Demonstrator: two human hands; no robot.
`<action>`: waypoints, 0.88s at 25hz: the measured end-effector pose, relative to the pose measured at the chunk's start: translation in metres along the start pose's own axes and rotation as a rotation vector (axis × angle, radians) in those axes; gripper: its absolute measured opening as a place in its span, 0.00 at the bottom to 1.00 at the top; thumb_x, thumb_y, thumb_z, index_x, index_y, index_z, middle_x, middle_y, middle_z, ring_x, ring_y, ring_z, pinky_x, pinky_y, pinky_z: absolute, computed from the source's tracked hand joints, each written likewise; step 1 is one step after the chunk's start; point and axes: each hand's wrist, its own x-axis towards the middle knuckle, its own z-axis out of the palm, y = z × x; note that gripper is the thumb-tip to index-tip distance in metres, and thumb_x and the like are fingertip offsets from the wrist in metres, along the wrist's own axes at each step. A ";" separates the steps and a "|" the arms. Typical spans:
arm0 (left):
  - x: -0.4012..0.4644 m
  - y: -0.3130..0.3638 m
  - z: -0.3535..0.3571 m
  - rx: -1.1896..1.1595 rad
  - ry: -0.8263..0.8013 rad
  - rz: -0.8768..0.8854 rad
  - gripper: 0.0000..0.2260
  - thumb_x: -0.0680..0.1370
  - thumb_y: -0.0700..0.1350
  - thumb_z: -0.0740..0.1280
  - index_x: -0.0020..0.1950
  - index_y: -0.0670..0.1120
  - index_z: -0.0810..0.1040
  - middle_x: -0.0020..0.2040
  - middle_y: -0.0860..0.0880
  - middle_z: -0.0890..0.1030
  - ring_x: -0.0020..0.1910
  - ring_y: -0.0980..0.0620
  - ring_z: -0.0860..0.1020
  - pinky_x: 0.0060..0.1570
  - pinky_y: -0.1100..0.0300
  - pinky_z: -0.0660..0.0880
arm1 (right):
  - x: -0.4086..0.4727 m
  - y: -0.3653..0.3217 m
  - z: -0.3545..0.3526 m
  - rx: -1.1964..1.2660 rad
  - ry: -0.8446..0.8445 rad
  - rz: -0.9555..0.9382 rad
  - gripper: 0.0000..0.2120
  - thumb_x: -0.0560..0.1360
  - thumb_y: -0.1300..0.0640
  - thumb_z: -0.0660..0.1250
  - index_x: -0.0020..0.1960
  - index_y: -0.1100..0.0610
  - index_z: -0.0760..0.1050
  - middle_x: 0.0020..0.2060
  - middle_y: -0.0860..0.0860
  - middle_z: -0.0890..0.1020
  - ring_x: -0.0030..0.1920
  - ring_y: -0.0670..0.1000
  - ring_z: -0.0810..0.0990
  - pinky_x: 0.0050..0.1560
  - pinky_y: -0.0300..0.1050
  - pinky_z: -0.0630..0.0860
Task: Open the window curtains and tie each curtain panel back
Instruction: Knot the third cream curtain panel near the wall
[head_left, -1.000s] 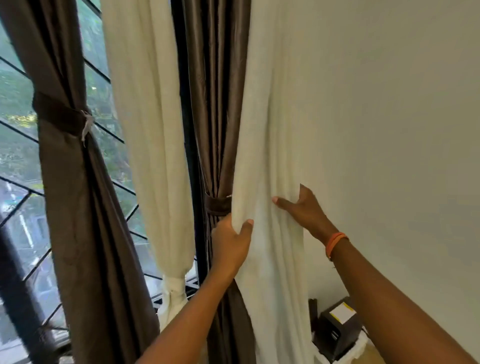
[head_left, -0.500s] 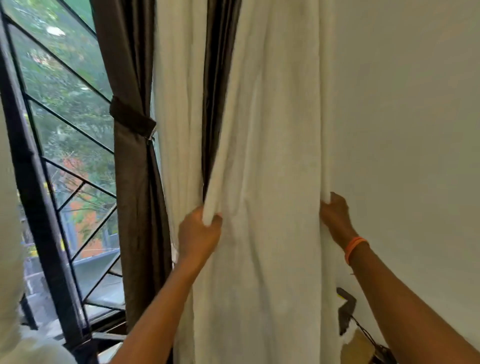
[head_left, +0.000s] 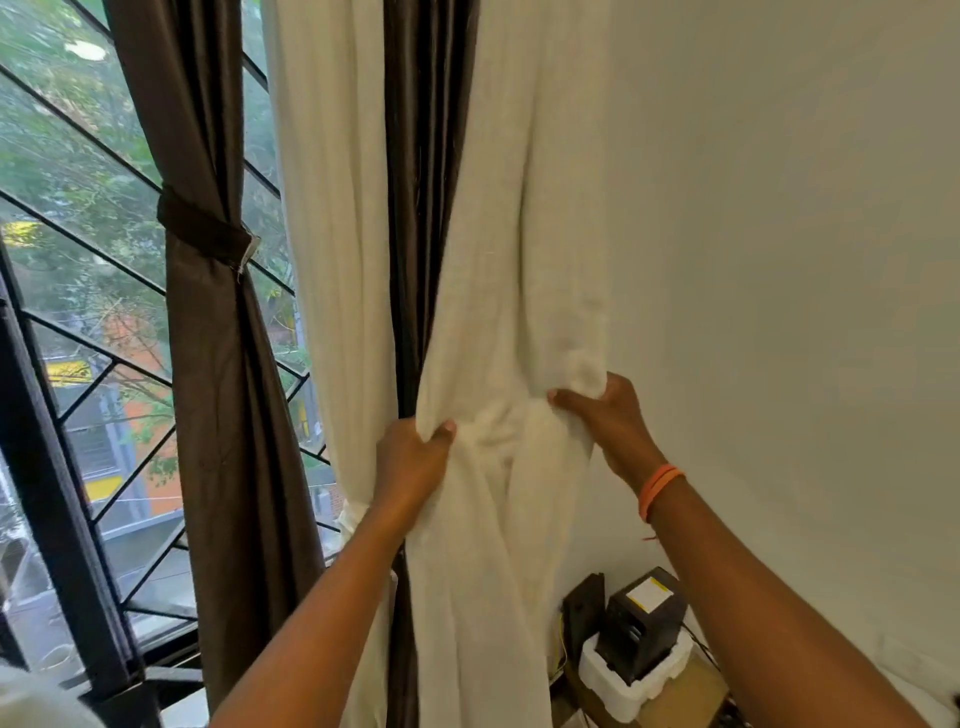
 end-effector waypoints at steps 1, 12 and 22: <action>0.004 -0.001 -0.007 0.098 0.113 0.023 0.13 0.79 0.46 0.66 0.59 0.39 0.80 0.49 0.46 0.81 0.51 0.42 0.80 0.45 0.59 0.71 | 0.009 0.005 -0.016 -0.035 0.107 -0.001 0.14 0.66 0.59 0.77 0.50 0.61 0.81 0.45 0.57 0.86 0.46 0.60 0.85 0.46 0.54 0.81; -0.007 -0.001 0.059 -0.084 -0.142 0.132 0.14 0.76 0.59 0.68 0.59 0.56 0.78 0.51 0.60 0.82 0.49 0.64 0.80 0.48 0.69 0.75 | -0.013 0.012 0.025 0.350 -0.361 0.372 0.15 0.78 0.54 0.66 0.60 0.60 0.79 0.53 0.57 0.85 0.53 0.55 0.84 0.56 0.50 0.79; 0.019 -0.008 0.048 0.121 0.039 0.047 0.09 0.76 0.47 0.70 0.53 0.43 0.81 0.43 0.51 0.79 0.45 0.50 0.78 0.42 0.62 0.71 | 0.023 0.039 -0.051 -0.111 0.122 0.037 0.10 0.76 0.55 0.70 0.41 0.57 0.73 0.32 0.49 0.73 0.30 0.49 0.69 0.28 0.42 0.66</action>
